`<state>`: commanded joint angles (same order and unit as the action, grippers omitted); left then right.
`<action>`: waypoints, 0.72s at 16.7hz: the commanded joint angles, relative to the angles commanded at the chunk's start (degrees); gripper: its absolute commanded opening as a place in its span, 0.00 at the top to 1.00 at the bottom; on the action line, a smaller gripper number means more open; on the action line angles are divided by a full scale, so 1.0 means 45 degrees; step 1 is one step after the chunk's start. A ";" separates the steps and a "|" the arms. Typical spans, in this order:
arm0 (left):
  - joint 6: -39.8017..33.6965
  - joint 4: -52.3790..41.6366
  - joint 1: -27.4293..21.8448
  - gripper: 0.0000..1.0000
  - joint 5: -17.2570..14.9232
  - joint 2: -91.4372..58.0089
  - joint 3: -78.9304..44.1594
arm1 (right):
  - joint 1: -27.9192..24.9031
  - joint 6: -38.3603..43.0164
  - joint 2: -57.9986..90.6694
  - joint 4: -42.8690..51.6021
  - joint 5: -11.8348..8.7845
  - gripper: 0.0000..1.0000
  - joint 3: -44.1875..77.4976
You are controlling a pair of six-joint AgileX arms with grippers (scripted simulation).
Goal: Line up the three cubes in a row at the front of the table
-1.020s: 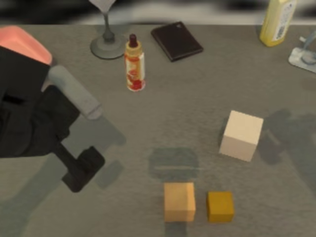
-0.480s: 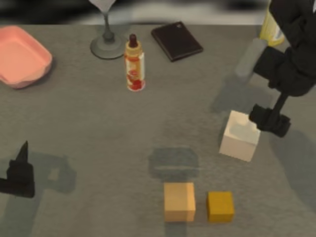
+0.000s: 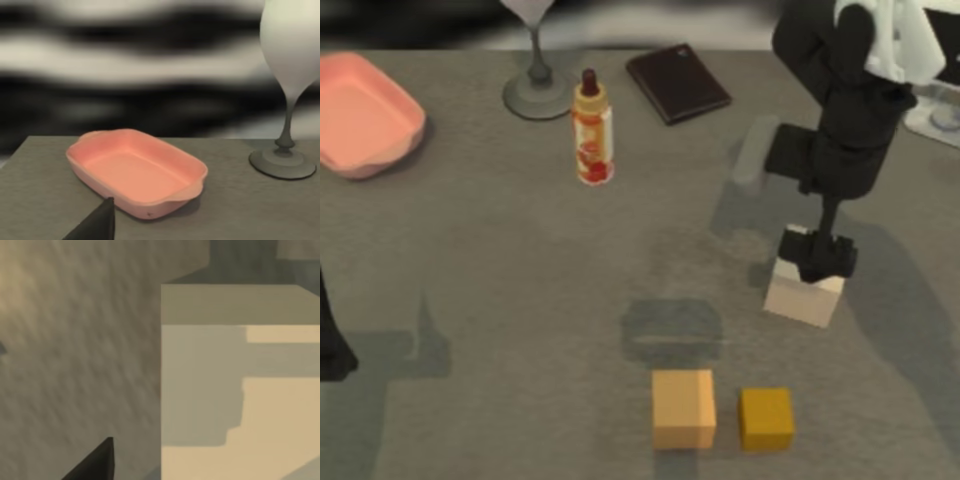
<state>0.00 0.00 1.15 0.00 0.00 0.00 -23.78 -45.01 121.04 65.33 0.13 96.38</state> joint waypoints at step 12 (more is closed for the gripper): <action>0.0000 0.0000 0.0000 0.00 0.0000 0.0000 0.0000 | -0.0006 0.0034 0.1123 -0.3067 0.0010 0.00 -0.1850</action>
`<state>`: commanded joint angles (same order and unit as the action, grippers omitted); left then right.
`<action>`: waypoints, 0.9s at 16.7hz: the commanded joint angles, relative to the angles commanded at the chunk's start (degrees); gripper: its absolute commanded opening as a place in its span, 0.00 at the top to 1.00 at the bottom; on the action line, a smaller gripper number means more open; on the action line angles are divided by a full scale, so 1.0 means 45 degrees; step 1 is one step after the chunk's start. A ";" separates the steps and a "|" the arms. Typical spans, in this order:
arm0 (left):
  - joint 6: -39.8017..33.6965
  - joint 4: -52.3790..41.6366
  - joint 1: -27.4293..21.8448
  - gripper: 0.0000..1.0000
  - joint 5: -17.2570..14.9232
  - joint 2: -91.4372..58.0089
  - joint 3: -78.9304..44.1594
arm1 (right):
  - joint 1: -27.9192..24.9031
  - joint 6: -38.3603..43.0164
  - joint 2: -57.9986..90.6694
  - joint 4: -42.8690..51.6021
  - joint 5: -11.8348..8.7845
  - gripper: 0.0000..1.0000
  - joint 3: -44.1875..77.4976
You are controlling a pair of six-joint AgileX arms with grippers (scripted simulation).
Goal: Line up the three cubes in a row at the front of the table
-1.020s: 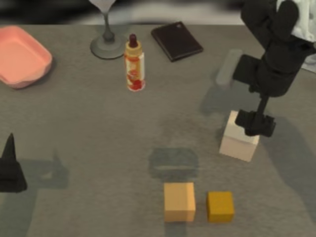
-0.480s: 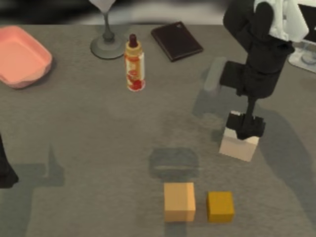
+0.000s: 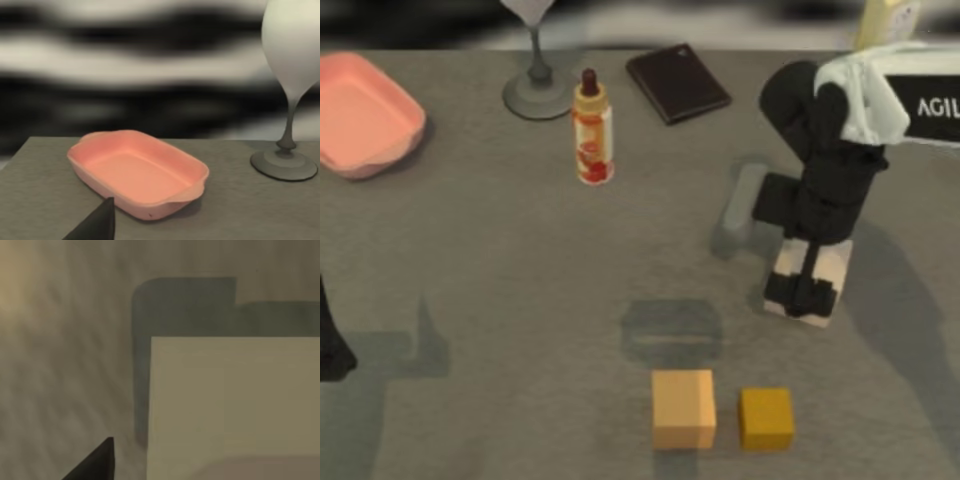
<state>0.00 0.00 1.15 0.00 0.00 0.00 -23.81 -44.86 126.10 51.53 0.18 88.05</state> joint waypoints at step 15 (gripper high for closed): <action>0.0000 0.0000 0.0000 0.00 0.0000 0.0000 0.0000 | -0.0014 0.0006 0.0390 -0.0808 0.0004 0.60 -0.0512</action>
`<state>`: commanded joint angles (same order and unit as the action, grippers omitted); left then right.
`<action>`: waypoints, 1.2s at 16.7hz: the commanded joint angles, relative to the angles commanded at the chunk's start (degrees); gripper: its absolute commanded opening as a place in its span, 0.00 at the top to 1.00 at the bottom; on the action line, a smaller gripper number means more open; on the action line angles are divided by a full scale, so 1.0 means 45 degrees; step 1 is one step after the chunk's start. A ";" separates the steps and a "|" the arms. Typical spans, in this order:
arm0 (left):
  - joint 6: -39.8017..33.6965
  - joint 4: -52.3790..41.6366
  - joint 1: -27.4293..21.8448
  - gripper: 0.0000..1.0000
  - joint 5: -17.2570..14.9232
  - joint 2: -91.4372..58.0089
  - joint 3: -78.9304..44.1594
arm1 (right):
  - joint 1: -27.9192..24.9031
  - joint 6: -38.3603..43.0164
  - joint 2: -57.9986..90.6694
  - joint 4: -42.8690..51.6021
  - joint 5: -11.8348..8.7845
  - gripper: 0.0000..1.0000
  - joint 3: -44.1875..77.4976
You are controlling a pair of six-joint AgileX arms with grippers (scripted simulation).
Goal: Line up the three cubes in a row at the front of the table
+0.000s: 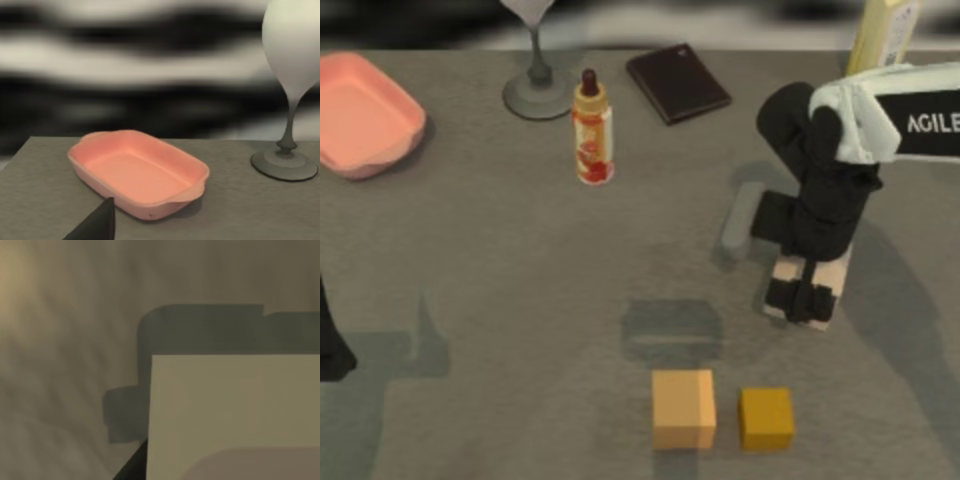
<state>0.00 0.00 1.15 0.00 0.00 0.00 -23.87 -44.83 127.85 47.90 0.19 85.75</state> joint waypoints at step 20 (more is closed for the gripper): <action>0.0000 0.0000 0.0000 0.00 0.0000 0.0000 0.0000 | -0.0057 -0.0007 -0.0867 0.2130 -0.0017 1.00 0.1192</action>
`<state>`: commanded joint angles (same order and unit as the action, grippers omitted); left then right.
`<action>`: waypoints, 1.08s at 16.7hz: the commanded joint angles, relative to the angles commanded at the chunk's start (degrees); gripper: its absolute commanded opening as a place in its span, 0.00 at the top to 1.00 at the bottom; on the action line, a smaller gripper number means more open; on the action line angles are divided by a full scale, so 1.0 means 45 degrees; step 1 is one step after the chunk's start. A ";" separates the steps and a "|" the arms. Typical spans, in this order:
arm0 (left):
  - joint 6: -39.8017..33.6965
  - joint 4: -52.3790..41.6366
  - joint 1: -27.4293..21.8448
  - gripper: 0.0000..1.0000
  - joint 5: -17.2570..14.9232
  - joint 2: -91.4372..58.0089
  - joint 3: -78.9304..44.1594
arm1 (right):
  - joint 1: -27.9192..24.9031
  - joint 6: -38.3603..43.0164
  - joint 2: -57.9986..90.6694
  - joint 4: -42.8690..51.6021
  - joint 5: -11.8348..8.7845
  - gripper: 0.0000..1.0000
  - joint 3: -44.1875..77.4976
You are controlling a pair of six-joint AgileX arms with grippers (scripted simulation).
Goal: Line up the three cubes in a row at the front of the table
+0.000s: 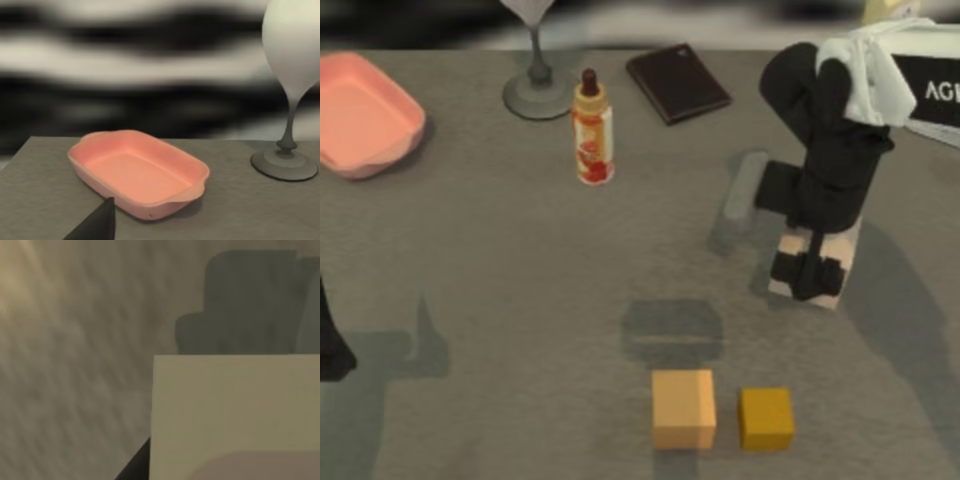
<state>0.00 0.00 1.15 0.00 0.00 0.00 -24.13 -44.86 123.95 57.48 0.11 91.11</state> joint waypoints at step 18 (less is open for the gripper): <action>0.0000 0.0000 0.0000 0.00 0.0000 0.0000 0.0000 | -0.5237 0.2273 0.1784 0.3066 0.0028 1.00 0.4821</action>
<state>0.00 0.00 1.15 0.00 0.00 0.00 -47.70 -34.63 131.98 71.28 0.24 112.81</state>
